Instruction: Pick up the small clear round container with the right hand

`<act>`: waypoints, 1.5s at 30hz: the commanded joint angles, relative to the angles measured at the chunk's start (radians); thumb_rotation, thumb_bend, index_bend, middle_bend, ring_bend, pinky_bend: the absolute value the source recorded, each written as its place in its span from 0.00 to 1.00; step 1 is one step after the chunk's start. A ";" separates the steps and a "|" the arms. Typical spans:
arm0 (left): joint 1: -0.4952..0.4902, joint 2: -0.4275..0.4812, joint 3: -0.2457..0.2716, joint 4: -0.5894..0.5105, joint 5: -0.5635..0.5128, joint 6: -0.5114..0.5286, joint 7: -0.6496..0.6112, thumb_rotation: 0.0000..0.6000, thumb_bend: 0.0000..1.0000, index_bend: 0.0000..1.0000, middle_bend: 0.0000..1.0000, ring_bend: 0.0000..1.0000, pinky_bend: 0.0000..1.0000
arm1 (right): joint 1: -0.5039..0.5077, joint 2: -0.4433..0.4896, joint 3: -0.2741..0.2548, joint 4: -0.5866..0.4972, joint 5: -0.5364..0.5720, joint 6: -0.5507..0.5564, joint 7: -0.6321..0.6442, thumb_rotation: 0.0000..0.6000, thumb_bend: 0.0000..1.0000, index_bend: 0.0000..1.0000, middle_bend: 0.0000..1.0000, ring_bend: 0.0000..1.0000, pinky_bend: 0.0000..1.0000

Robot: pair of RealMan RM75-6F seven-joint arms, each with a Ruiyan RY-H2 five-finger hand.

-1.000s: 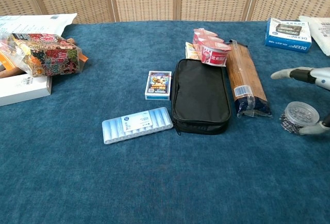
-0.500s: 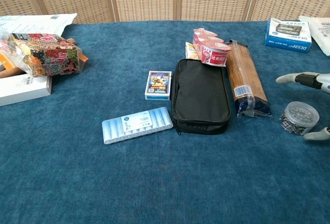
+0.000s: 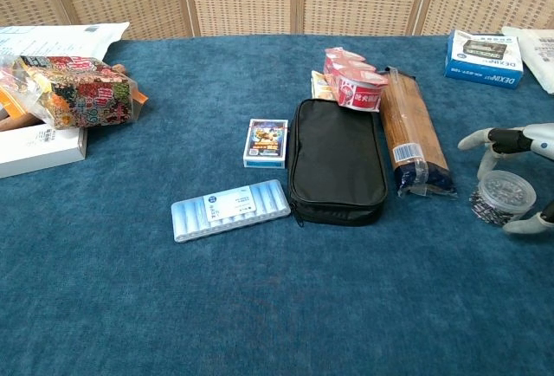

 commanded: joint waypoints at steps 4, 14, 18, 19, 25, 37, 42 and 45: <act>0.004 0.000 0.000 0.003 -0.003 0.004 -0.004 1.00 0.04 0.00 0.00 0.00 0.00 | 0.006 0.001 0.001 0.006 0.002 -0.007 0.009 1.00 0.09 0.22 0.45 0.20 0.29; 0.008 -0.001 0.002 0.008 -0.003 0.006 -0.008 1.00 0.04 0.00 0.00 0.00 0.00 | 0.011 -0.002 0.004 0.013 0.000 -0.004 0.016 1.00 0.10 0.40 0.65 0.40 0.52; 0.009 -0.002 0.001 0.012 -0.007 0.005 -0.012 1.00 0.04 0.00 0.00 0.00 0.00 | 0.009 0.012 0.008 0.002 0.001 0.007 0.015 1.00 0.12 0.43 0.70 0.45 0.56; 0.009 -0.003 0.000 0.013 -0.007 0.005 -0.013 1.00 0.04 0.00 0.00 0.00 0.00 | 0.009 0.020 0.010 -0.005 0.001 0.012 0.011 1.00 0.12 0.43 0.70 0.45 0.57; 0.004 -0.011 -0.001 0.017 -0.008 -0.003 -0.012 1.00 0.05 0.00 0.00 0.00 0.00 | 0.013 0.080 0.030 -0.075 -0.004 0.041 -0.017 1.00 0.12 0.44 0.71 0.47 0.57; -0.003 -0.022 -0.001 0.017 0.002 -0.008 -0.007 1.00 0.04 0.00 0.00 0.00 0.00 | 0.087 0.282 0.162 -0.303 0.005 0.063 -0.036 1.00 0.12 0.46 0.73 0.49 0.57; 0.005 -0.027 0.005 0.020 0.007 0.002 -0.012 1.00 0.04 0.00 0.00 0.00 0.00 | 0.128 0.345 0.225 -0.376 0.031 0.053 -0.041 1.00 0.11 0.47 0.73 0.49 0.57; 0.011 -0.031 0.010 0.026 0.008 0.005 -0.019 1.00 0.04 0.00 0.00 0.00 0.00 | 0.151 0.376 0.262 -0.408 0.053 0.047 -0.043 1.00 0.11 0.47 0.73 0.49 0.58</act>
